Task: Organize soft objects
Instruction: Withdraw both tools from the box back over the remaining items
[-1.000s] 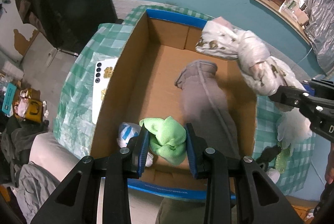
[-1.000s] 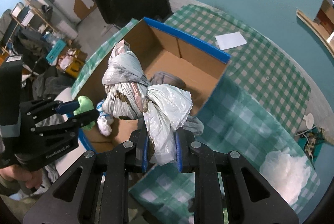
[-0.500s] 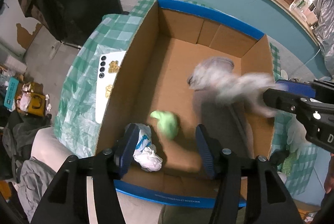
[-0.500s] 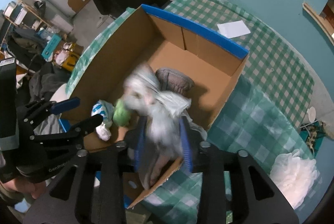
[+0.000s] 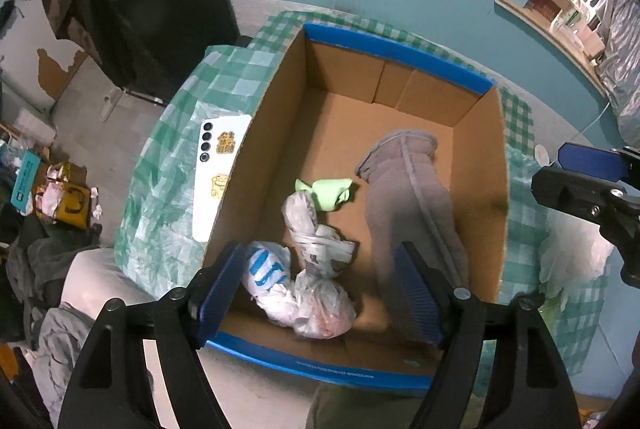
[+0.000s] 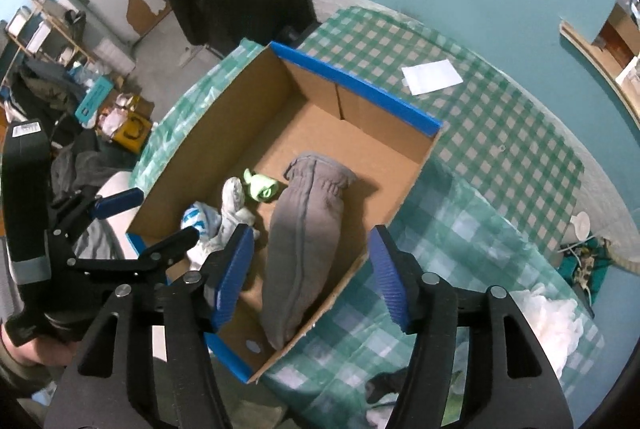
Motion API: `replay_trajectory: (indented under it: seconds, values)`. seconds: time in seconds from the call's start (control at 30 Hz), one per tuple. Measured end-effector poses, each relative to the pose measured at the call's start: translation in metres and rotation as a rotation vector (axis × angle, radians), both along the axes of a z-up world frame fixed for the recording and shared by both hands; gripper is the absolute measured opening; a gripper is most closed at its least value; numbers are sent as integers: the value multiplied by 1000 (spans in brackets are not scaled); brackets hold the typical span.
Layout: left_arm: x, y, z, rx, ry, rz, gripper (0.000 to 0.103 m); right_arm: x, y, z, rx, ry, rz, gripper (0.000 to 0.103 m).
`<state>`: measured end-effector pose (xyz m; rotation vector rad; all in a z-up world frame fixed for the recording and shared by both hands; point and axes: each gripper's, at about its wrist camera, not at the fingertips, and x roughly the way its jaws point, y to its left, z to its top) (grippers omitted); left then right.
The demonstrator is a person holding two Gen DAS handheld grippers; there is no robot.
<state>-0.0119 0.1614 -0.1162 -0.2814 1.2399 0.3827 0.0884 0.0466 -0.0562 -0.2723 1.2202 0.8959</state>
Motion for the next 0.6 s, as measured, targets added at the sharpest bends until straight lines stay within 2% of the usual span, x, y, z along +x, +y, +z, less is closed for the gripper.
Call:
replay_trajectory:
  seconds: [0.27,0.6]
  values:
    - [0,-15,18,-1,-29,-27,79,-1,-27,9,4,-5,-48,64]
    - [3,-46,27,-2,-30,-104,80,-4,-68,16,0,-5,-144,71]
